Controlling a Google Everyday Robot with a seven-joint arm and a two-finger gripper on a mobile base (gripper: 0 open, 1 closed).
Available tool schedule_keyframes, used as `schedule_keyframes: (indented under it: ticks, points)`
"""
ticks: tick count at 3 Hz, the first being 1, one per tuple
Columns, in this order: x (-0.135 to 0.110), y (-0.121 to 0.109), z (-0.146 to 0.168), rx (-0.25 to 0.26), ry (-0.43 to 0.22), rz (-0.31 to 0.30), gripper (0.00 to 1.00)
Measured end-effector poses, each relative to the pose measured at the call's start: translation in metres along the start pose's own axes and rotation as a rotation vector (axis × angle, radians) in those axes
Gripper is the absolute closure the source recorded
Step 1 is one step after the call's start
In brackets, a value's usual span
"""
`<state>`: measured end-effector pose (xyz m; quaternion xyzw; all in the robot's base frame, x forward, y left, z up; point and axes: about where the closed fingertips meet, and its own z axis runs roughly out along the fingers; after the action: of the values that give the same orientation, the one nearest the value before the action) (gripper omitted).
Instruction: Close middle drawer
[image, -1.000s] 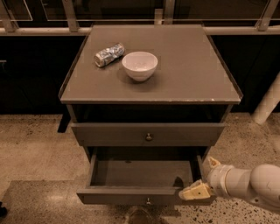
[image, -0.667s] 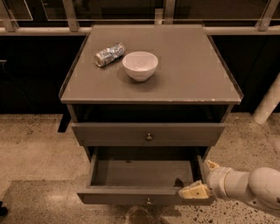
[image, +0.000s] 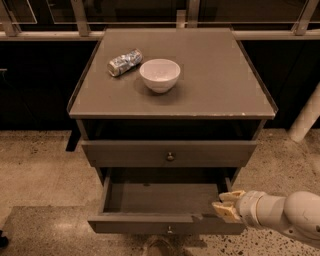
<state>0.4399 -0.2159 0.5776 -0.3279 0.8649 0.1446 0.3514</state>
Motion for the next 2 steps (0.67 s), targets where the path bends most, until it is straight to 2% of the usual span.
schedule_keyframes:
  ticks: [1,2]
  points:
    - [0.000,0.000,0.000,0.000,0.000,0.000,0.82]
    - [0.010,0.001,0.003,0.040,-0.009,0.017,1.00]
